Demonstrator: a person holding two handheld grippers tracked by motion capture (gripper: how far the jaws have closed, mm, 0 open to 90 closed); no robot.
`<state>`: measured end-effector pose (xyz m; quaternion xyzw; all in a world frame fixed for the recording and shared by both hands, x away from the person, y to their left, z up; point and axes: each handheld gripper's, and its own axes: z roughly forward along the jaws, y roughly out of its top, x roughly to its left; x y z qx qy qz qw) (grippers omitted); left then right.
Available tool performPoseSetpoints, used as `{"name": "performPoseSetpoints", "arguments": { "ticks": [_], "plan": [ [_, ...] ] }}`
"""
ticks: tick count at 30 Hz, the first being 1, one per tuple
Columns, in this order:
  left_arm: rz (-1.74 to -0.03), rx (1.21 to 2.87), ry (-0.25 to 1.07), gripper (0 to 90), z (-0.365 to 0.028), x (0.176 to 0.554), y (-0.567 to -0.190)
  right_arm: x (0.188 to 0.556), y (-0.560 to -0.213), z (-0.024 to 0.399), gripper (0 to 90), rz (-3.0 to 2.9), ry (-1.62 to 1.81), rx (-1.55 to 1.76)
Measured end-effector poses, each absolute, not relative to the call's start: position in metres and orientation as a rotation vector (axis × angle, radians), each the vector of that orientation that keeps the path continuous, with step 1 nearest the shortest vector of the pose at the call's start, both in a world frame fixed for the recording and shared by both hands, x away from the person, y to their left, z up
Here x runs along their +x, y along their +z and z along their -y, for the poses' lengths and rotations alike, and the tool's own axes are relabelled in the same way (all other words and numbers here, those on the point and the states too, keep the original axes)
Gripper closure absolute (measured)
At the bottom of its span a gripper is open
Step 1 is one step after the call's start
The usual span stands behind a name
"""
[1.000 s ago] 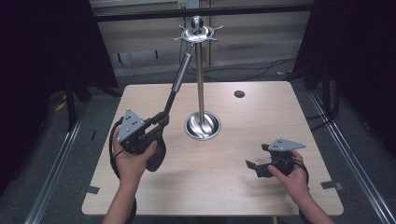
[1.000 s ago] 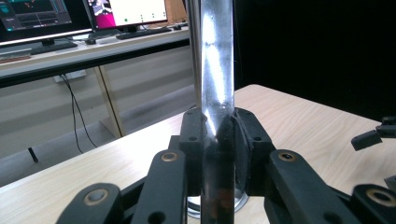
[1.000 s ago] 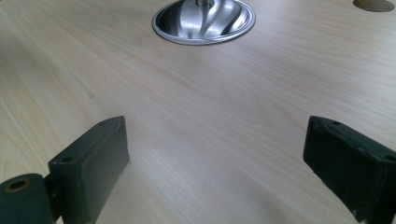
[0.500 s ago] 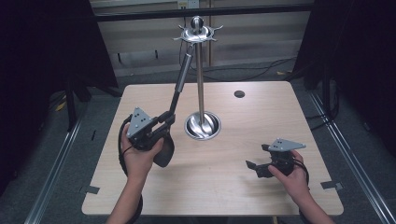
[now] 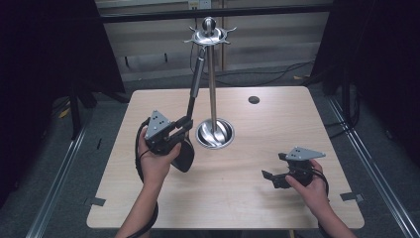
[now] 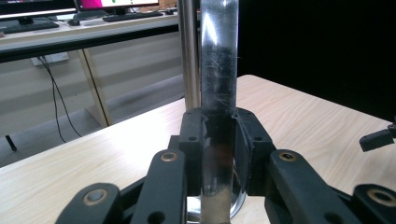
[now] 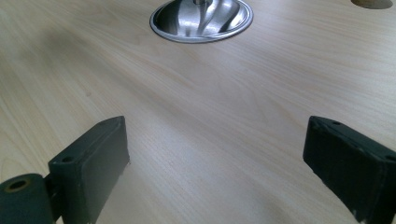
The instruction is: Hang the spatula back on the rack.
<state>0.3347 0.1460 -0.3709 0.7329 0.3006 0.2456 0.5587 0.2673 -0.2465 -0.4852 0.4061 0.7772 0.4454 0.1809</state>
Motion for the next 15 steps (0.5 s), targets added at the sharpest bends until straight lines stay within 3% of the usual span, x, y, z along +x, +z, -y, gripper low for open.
{"name": "performPoseSetpoints", "arguments": {
  "ticks": [15],
  "plan": [
    [-0.715, 1.72, 0.561, 74.8, -0.132, 0.346, -0.378, 0.267, -0.485, 0.246, 6.6, -2.202, 1.257, 1.145]
  ]
}}
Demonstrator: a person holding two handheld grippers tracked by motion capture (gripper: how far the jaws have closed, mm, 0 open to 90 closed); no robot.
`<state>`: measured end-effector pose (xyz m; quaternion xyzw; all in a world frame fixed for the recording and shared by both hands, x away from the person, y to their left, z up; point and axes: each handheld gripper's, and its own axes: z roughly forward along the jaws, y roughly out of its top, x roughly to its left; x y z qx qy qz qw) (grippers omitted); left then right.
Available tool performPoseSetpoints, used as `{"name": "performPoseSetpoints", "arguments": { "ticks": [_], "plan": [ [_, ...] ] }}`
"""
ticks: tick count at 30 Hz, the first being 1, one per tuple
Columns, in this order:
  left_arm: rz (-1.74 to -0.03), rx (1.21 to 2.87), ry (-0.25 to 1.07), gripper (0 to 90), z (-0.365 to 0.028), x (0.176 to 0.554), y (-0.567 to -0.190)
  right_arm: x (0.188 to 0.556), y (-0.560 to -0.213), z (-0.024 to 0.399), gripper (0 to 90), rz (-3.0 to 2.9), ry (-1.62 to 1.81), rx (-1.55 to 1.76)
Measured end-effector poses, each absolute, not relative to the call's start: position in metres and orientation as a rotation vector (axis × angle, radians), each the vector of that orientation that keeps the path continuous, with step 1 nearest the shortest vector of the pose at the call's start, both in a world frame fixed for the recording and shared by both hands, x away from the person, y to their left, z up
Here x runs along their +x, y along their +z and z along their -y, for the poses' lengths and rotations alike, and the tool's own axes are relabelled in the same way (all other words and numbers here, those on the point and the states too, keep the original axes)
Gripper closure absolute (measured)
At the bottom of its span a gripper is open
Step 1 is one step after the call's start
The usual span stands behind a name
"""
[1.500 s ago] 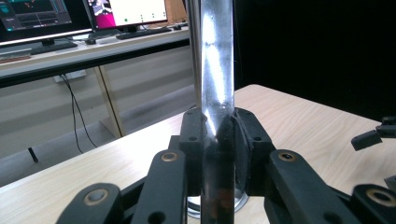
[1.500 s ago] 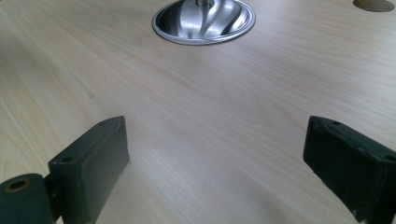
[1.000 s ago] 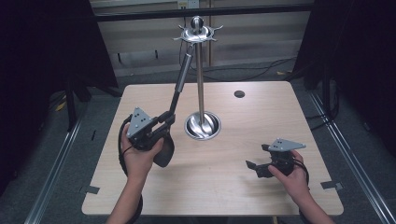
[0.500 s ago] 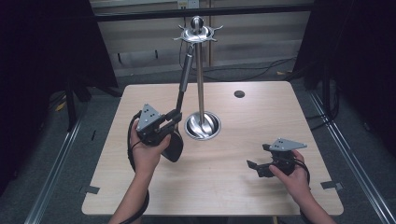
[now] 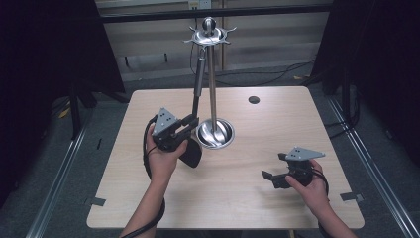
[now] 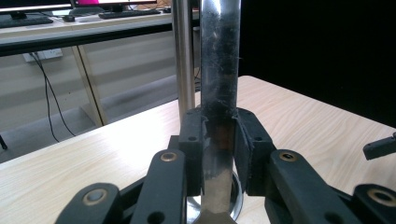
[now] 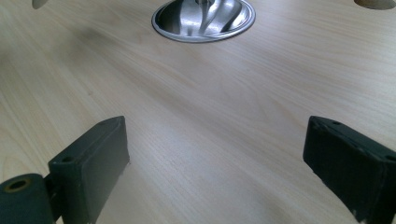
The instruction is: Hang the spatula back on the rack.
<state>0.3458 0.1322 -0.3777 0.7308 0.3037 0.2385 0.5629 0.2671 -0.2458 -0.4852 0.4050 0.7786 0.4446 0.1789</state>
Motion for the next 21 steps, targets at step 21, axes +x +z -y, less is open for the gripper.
{"name": "performPoseSetpoints", "arguments": {
  "ticks": [21],
  "plan": [
    [-0.708, 1.684, 0.551, 74.4, -0.12, 0.356, -0.386, 0.265, -0.484, 0.248, 6.6, -2.199, 1.255, 1.137]
  ]
}}
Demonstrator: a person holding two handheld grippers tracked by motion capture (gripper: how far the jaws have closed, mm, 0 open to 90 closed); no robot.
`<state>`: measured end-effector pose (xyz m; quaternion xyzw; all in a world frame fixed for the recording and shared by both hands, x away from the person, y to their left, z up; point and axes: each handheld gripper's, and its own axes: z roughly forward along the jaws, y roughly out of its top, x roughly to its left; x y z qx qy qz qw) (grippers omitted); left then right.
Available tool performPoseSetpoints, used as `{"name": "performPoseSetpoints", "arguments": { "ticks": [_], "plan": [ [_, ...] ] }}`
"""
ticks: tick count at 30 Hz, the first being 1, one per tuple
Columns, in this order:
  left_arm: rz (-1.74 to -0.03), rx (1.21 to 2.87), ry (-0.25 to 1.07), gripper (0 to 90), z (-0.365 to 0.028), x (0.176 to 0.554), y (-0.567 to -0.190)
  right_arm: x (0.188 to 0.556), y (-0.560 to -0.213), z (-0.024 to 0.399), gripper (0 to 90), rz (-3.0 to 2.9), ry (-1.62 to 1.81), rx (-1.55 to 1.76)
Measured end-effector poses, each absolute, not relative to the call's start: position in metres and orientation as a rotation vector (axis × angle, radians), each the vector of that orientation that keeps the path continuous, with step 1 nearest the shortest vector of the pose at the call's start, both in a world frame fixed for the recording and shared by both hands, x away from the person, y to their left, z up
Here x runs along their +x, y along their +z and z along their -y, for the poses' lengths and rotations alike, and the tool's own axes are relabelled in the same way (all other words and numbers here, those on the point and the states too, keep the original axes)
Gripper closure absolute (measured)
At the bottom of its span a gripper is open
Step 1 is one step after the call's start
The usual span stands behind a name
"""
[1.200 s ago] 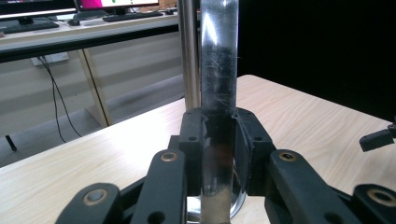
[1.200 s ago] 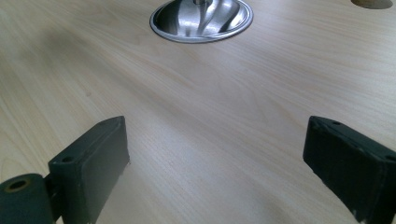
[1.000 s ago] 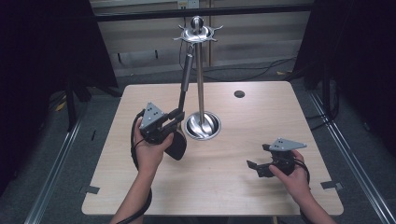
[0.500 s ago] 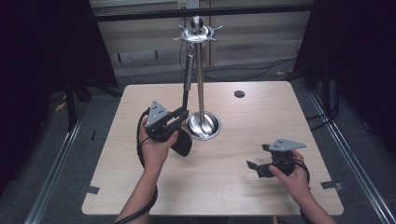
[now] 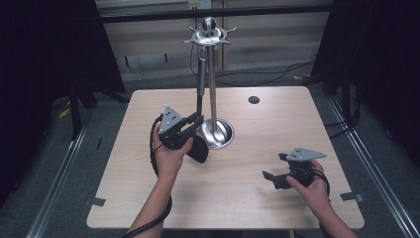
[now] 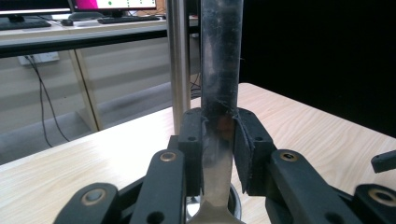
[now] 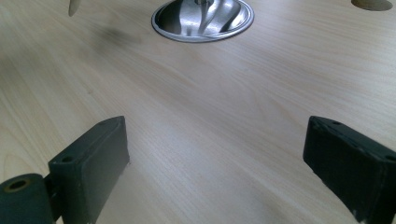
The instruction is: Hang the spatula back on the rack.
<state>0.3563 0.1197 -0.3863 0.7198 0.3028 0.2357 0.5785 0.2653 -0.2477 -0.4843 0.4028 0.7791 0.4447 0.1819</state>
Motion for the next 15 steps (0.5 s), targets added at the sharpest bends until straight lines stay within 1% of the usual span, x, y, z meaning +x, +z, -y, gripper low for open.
{"name": "performPoseSetpoints", "arguments": {
  "ticks": [15],
  "plan": [
    [-0.709, 1.681, 0.559, 73.9, -0.1131, 0.3607, -0.3887, 0.2641, -0.4837, 0.2517, 6.5, -2.189, 1.254, 1.147]
  ]
}}
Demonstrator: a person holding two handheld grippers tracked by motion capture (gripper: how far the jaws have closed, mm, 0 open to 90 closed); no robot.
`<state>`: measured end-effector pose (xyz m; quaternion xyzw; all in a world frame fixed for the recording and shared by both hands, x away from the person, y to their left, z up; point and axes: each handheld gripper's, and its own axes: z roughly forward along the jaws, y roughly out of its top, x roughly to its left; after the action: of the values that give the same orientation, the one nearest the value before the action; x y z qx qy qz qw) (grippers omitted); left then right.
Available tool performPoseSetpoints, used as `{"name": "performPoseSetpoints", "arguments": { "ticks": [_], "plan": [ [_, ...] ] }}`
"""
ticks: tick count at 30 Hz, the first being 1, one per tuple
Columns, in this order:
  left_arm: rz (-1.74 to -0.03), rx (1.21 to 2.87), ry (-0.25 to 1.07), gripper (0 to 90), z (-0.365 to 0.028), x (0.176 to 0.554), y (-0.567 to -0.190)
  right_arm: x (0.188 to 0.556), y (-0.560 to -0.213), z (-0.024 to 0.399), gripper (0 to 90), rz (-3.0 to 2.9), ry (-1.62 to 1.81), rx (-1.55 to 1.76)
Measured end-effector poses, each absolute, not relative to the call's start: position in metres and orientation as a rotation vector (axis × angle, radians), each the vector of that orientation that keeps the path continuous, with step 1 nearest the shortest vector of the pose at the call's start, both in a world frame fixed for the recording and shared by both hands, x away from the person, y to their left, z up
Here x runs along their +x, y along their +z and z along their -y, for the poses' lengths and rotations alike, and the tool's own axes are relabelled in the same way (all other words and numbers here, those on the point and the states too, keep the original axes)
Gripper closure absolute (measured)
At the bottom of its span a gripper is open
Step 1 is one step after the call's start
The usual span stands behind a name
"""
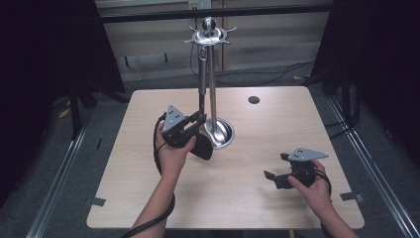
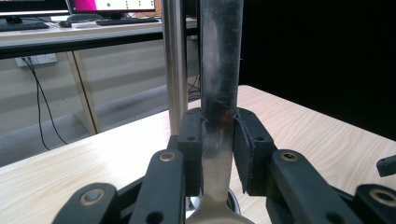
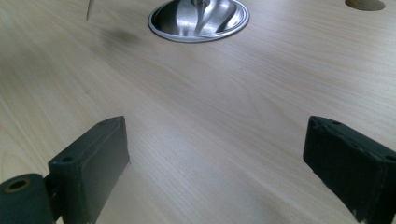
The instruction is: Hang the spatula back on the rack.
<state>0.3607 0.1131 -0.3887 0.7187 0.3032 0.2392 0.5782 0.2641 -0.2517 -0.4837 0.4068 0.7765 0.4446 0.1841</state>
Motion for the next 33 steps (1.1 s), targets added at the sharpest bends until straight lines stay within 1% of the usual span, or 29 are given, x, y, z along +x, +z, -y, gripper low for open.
{"name": "performPoseSetpoints", "arguments": {
  "ticks": [13, 17, 19, 21, 23, 26, 27, 30, 33],
  "plan": [
    [-0.695, 1.682, 0.541, 72.3, -0.112, 0.363, -0.386, 0.264, -0.484, 0.252, 6.6, -2.191, 1.254, 1.141],
    [-0.692, 1.702, 0.548, 68.0, -0.113, 0.362, -0.388, 0.264, -0.485, 0.253, 6.6, -2.188, 1.254, 1.154],
    [-0.69, 1.712, 0.55, 63.9, -0.115, 0.361, -0.389, 0.264, -0.485, 0.255, 6.6, -2.185, 1.252, 1.155],
    [-0.701, 1.722, 0.541, 56.7, -0.119, 0.361, -0.391, 0.264, -0.484, 0.255, 6.6, -2.177, 1.258, 1.157],
    [-0.709, 1.735, 0.542, 52.2, -0.121, 0.361, -0.392, 0.265, -0.485, 0.255, 6.6, -2.185, 1.254, 1.16],
    [-0.729, 1.724, 0.536, 41.9, -0.126, 0.358, -0.394, 0.265, -0.485, 0.253, 6.6, -2.19, 1.254, 1.149],
    [-0.724, 1.726, 0.542, 40.8, -0.129, 0.357, -0.395, 0.265, -0.485, 0.252, 6.6, -2.192, 1.252, 1.148],
    [-0.744, 1.718, 0.533, 30.7, -0.134, 0.355, -0.396, 0.265, -0.484, 0.25, 6.6, -2.195, 1.25, 1.142],
    [-0.743, 1.725, 0.55, 24.5, -0.14, 0.35, -0.397, 0.266, -0.485, 0.249, 6.5, -2.2, 1.249, 1.143]
  ]
}}
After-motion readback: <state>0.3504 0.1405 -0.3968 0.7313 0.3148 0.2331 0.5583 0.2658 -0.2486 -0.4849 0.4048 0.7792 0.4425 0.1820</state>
